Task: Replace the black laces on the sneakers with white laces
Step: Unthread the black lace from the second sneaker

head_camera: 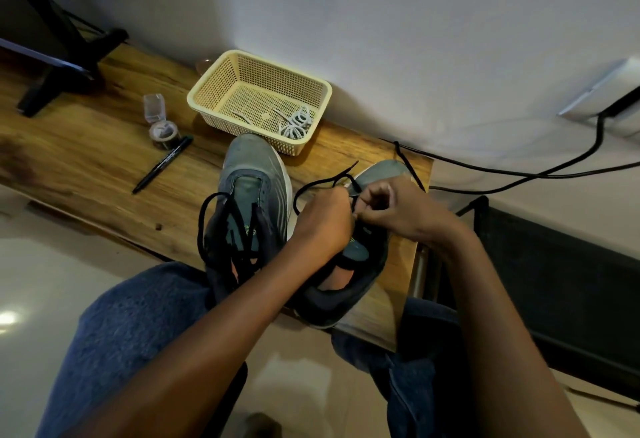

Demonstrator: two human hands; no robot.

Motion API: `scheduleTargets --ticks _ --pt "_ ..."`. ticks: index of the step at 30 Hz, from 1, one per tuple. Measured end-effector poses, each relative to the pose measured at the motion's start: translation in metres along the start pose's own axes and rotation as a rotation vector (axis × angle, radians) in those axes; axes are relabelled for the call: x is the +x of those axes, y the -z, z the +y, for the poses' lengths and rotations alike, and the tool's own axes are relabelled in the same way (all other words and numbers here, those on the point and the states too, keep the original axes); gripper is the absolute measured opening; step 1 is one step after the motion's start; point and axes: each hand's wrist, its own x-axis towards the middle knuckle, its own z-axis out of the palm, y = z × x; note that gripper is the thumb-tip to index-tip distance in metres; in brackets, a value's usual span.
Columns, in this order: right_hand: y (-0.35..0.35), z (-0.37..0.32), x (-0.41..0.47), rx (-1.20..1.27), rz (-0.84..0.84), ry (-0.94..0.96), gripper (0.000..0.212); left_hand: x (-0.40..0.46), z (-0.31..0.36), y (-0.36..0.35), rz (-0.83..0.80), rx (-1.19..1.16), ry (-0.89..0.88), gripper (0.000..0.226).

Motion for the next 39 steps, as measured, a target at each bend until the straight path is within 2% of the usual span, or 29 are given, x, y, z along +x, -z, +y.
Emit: scheduleTargets --ticks 2,3,6,8,13,17,18,20,23,25,26,29,31,34,39 --pt "0.005 0.001 -0.004 0.024 -0.014 -0.004 0.009 0.001 0.0 0.0 0.001 0.014 -0.005 0.022" --pt "0.005 0.004 -0.002 -0.004 0.035 -0.022 0.011 0.001 0.0 0.0 0.002 0.019 -0.007 0.023" --pt "-0.003 0.017 0.012 -0.256 0.236 -0.11 0.031 0.0 0.0 0.0 -0.005 0.029 -0.017 0.025" --pt "-0.01 0.018 0.016 -0.34 0.291 -0.162 0.034 0.001 -0.001 0.0 -0.017 0.032 -0.019 0.025" --pt "-0.019 0.012 0.02 -0.361 0.385 -0.148 0.014 0.003 -0.002 0.001 -0.045 0.009 -0.018 0.027" --pt "-0.022 0.011 0.02 -0.489 0.463 -0.144 0.01 0.003 -0.002 0.0 -0.051 0.005 -0.018 0.027" --pt "-0.022 0.009 0.02 -0.483 0.468 -0.115 0.009 0.004 -0.002 0.0 -0.046 0.006 -0.013 0.027" --pt "-0.019 0.004 0.018 -0.304 0.406 -0.051 0.01 0.003 -0.003 0.001 -0.024 0.011 -0.004 0.025" --pt "-0.003 0.001 0.008 -0.019 0.123 -0.041 0.012 0.001 -0.004 0.002 -0.002 0.012 -0.002 0.023" --pt "0.004 0.001 0.002 0.089 -0.009 -0.073 0.012 0.0 -0.003 0.003 -0.003 0.022 0.001 0.023" --pt "0.005 0.002 0.001 0.082 -0.01 -0.083 0.012 0.0 -0.003 0.003 -0.005 0.032 -0.001 0.023" --pt "-0.001 0.005 0.008 -0.143 0.153 -0.095 0.005 0.001 -0.002 0.001 0.002 0.057 -0.013 0.022" --pt "-0.008 0.002 0.012 -0.228 0.245 -0.122 0.016 0.0 -0.002 0.002 -0.002 0.054 -0.014 0.022" --pt "-0.016 0.001 0.015 -0.335 0.26 -0.177 0.024 -0.001 -0.001 0.001 -0.006 0.049 -0.017 0.022" --pt "-0.027 0.001 0.021 -0.526 0.364 -0.168 0.007 -0.001 -0.001 0.002 -0.024 0.035 -0.002 0.022"
